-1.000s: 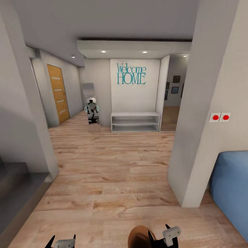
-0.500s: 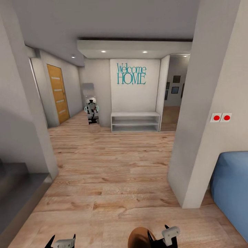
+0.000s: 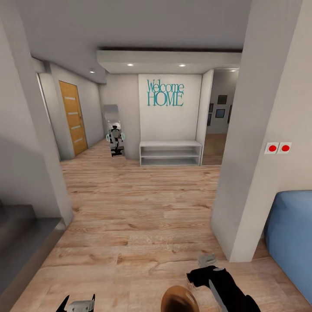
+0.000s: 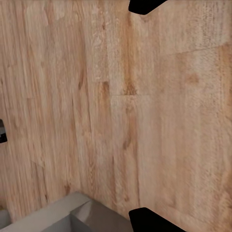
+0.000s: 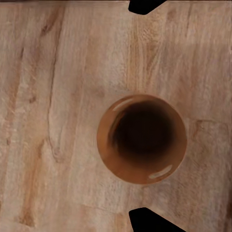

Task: Put the three can of soda from the living room inside the tash can in the kitchen.

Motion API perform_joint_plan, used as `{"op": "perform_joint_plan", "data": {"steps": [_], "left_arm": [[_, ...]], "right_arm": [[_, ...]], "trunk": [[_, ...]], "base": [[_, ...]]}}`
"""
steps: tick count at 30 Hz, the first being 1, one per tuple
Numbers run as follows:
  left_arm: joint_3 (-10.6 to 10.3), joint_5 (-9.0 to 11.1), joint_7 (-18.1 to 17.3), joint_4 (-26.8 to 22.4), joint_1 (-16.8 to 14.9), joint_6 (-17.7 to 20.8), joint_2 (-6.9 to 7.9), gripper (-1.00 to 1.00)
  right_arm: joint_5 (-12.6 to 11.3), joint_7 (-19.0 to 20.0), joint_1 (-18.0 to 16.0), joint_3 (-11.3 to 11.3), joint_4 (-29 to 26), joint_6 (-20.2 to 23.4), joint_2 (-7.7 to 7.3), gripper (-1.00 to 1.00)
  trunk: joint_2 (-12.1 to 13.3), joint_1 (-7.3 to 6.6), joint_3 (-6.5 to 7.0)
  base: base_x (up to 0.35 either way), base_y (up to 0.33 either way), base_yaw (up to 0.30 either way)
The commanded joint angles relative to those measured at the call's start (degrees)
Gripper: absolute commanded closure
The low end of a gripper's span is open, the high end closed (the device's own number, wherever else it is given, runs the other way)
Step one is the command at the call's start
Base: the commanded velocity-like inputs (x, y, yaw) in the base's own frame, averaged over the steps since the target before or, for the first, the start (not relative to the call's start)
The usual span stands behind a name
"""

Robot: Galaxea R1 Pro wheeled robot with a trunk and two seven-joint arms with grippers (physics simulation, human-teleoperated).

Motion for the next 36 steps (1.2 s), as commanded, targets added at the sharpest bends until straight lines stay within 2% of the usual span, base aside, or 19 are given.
{"op": "perform_joint_plan", "data": {"steps": [1, 6, 10, 11, 12, 13, 14, 24, 36], "left_arm": [[0.00, 0.00, -0.01, -0.01, 0.00, 0.00, 0.00, -1.00], [0.01, 0.00, -0.03, 0.01, 0.00, 0.01, 0.00, -1.00], [0.01, 0.00, -0.03, 0.03, 0.00, 0.01, 0.00, -1.00], [0.01, 0.00, -0.03, 0.04, 0.00, 0.01, 0.00, -1.00], [-0.04, -0.03, -0.05, 0.13, 0.00, 0.05, 0.00, -1.00], [-0.05, -0.05, -0.08, 0.15, 0.00, 0.07, 0.00, -1.00], [-0.06, -0.04, -0.09, 0.13, 0.00, 0.08, 0.00, -1.00], [-0.08, -0.04, -0.12, 0.22, 0.00, 0.17, 0.00, -1.00], [-0.08, -0.10, -0.18, 0.23, 0.00, 0.19, 0.00, -1.00]], "right_arm": [[-0.11, 0.03, -1.40, -0.38, 0.09, 2.27, 0.00, -1.00], [-0.46, 0.12, -7.61, -2.96, 1.28, 10.57, -0.35, -1.00], [-0.54, 0.15, -11.10, -4.36, 3.00, 13.83, -0.59, -1.00], [-0.55, 0.15, -12.24, -4.72, 3.82, 14.61, -0.67, -1.00], [-0.57, 0.19, -15.35, -5.45, 6.82, 16.13, -0.91, -1.00], [-0.58, 0.25, -17.06, -5.75, 9.07, 16.68, -1.07, -1.00], [-0.59, 0.27, -17.76, -5.83, 10.06, 16.84, -1.14, -1.00], [-0.55, 3.21, -20.40, -6.10, 14.25, 17.45, -1.48, -1.00], [-0.16, 3.44, -21.41, -5.94, 15.38, 17.77, -1.33, -1.00]], "trunk": [[0.00, 0.00, -0.01], [0.00, 0.00, -0.01], [0.00, 0.00, -0.01], [0.00, 0.00, -0.01], [-0.40, 0.22, -0.19], [-0.80, 0.44, -0.37], [-1.20, 0.66, -0.54], [-5.22, 2.86, -2.34], [-10.03, 5.49, -4.49]], "base": [[0.000, 0.000, 0.000], [0.000, 0.000, 0.000], [0.000, 0.000, 0.000], [0.000, 0.000, 0.000], [0.000, 0.000, 0.000], [0.000, 0.000, 0.000], [0.000, 0.000, 0.000], [0.000, 0.000, 0.000], [0.000, 0.000, 0.000]]}}
